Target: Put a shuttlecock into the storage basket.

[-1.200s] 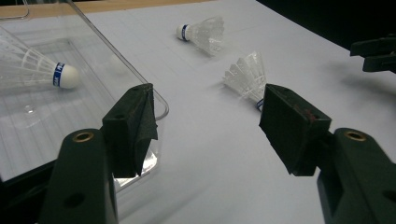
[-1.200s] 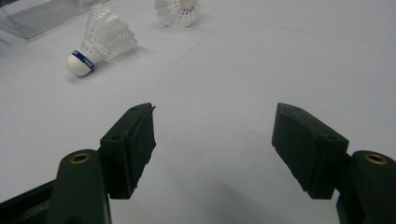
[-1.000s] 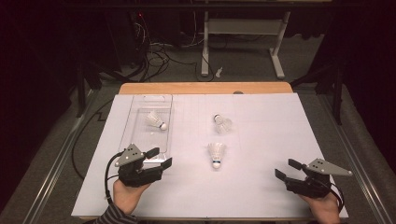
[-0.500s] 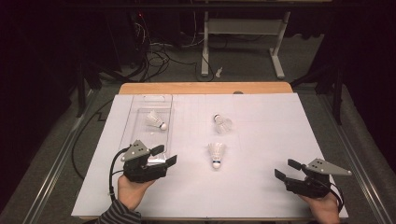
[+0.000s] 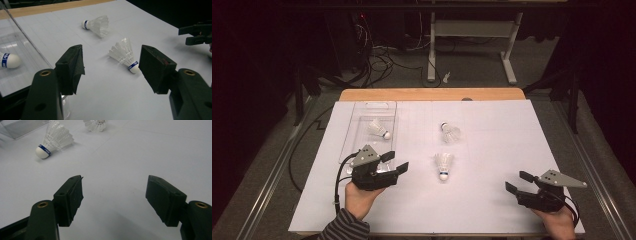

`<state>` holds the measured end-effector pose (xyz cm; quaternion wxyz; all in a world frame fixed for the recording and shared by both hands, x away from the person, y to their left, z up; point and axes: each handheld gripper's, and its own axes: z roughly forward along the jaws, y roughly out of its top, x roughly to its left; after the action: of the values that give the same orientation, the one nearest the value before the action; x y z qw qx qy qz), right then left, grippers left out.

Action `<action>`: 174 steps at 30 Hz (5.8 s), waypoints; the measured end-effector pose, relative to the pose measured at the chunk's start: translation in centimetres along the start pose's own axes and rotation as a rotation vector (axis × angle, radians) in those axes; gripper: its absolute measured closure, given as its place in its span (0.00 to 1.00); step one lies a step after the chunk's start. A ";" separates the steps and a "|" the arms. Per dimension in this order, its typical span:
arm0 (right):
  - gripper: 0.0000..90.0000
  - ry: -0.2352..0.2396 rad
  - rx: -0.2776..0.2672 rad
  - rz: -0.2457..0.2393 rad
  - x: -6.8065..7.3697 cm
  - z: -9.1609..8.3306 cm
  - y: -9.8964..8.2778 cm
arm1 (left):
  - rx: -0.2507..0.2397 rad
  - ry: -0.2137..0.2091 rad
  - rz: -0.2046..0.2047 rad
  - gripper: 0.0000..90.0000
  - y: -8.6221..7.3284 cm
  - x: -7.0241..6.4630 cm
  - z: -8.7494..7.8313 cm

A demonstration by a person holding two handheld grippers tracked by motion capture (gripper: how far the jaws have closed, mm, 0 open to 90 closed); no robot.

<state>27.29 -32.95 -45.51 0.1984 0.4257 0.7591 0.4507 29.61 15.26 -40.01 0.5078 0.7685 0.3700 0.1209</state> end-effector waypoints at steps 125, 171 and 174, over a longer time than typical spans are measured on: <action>0.34 0.013 0.000 0.000 0.0 0.0 0.0 | 0.207 -0.109 0.021 0.43 6.6 -1.5 11.9; 0.34 0.014 0.000 0.000 0.0 0.0 0.0 | 0.528 -0.122 0.060 0.55 7.8 -1.1 15.7; 0.34 0.013 0.001 -0.001 0.0 0.0 0.0 | 0.538 -0.132 0.064 0.56 7.8 -1.2 15.9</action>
<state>27.30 -32.95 -45.54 0.1935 0.4222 0.7608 0.4532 41.15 1.86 -40.26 0.3044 0.8932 0.3306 -0.0161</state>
